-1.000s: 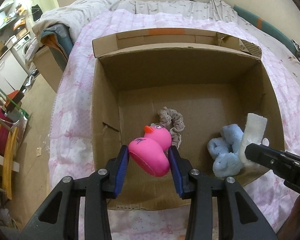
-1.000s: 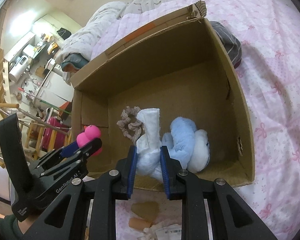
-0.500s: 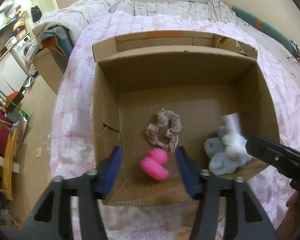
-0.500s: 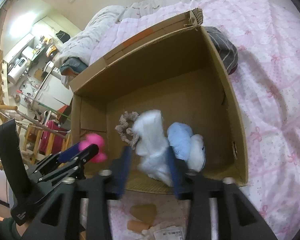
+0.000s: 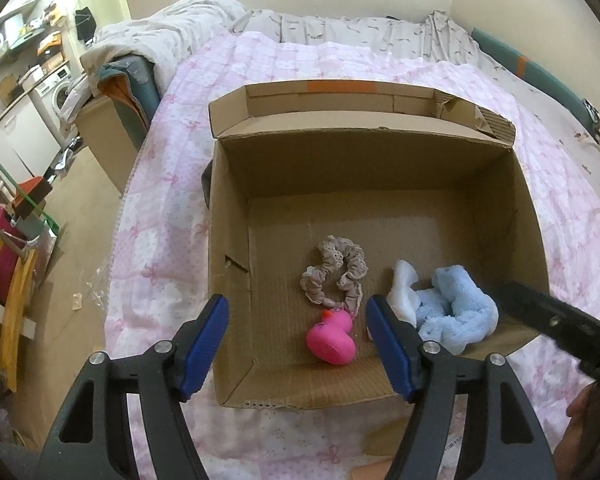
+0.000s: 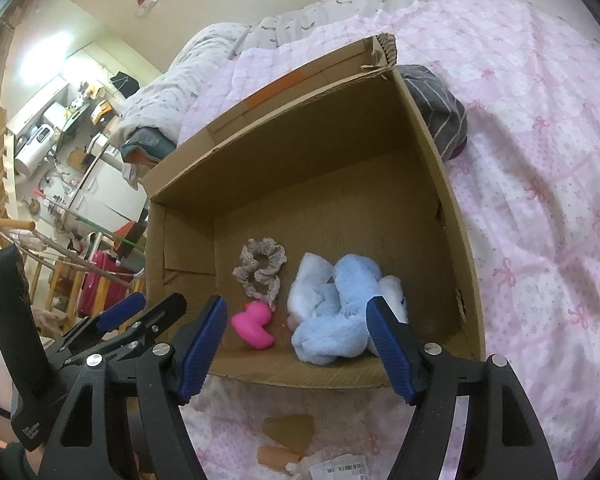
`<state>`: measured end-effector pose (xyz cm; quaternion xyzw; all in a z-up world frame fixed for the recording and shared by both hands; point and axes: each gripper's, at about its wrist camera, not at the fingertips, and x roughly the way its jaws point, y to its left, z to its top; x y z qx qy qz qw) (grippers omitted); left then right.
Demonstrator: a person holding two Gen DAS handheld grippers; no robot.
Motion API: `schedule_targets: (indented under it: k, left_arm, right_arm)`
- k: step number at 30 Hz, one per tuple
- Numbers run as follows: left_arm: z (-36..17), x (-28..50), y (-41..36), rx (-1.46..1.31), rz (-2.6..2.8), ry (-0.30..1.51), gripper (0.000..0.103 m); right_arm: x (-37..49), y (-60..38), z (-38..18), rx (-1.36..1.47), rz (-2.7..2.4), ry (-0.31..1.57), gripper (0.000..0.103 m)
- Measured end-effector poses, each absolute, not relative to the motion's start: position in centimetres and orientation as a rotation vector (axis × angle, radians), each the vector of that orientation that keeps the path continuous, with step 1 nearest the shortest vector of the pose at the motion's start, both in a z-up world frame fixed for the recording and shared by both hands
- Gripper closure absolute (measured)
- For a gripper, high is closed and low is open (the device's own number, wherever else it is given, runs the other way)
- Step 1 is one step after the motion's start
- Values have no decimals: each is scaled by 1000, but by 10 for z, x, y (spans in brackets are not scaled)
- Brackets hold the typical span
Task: Organize soft objects
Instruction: 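Open the left tool to drop the duck while the right tool releases the white cloth in the box, then lift both open tools away from the box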
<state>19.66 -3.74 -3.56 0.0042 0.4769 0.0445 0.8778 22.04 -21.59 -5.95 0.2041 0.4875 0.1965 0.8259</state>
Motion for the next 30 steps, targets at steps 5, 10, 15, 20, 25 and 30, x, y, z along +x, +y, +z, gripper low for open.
schedule_targets:
  k: [5, 10, 15, 20, 25, 30]
  left_arm:
    - [-29, 190, -34, -2, 89, 982, 35]
    - [-18, 175, -27, -22, 82, 968, 35]
    - [-14, 150, -22, -26, 32, 987, 35]
    - [-11, 120, -10, -47, 28, 984, 35]
    - [-18, 92, 4, -73, 33, 978, 35]
    - [-27, 81, 18, -90, 94, 982, 35]
  right_arm:
    - [210, -223, -45, 417, 411, 977, 27]
    - [199, -227, -41, 419, 408, 987, 27]
    - [180, -224, -36, 371, 413, 995, 27]
    - [158, -220, -36, 331, 405, 1008, 27]
    - [139, -222, -43, 344, 375, 1029, 27]
    - [123, -222, -51, 326, 302, 1040, 27]
